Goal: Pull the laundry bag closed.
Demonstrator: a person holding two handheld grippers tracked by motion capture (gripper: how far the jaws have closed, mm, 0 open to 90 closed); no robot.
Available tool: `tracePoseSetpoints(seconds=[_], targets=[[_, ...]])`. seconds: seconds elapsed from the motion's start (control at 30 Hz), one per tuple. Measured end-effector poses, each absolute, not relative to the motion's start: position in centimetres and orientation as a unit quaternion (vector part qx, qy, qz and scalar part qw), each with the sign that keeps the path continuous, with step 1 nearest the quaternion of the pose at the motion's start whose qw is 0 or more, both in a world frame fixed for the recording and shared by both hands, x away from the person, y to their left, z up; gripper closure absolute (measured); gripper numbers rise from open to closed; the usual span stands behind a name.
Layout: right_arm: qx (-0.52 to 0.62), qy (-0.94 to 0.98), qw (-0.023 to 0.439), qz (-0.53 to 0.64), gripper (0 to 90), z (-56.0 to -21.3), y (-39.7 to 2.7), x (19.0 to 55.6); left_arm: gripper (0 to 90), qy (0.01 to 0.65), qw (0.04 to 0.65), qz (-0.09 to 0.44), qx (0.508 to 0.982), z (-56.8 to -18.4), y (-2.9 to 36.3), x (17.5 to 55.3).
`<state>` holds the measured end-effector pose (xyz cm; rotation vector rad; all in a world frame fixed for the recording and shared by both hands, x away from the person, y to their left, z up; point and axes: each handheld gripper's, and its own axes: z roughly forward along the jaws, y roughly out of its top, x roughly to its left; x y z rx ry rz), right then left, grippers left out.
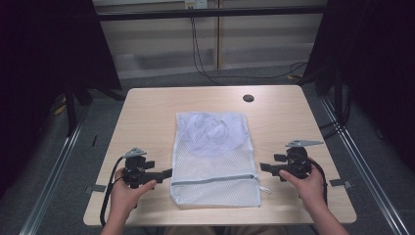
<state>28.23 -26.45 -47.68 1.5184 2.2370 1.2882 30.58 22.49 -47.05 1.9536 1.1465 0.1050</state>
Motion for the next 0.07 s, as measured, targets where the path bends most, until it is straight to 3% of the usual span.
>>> tracePoseSetpoints(seconds=[0.07], targets=[[0.507,0.745,0.08,0.425,16.8,-47.73,-26.63,28.3,8.4,0.461,0.419,0.045,0.781,-47.27,22.54,30.78]])
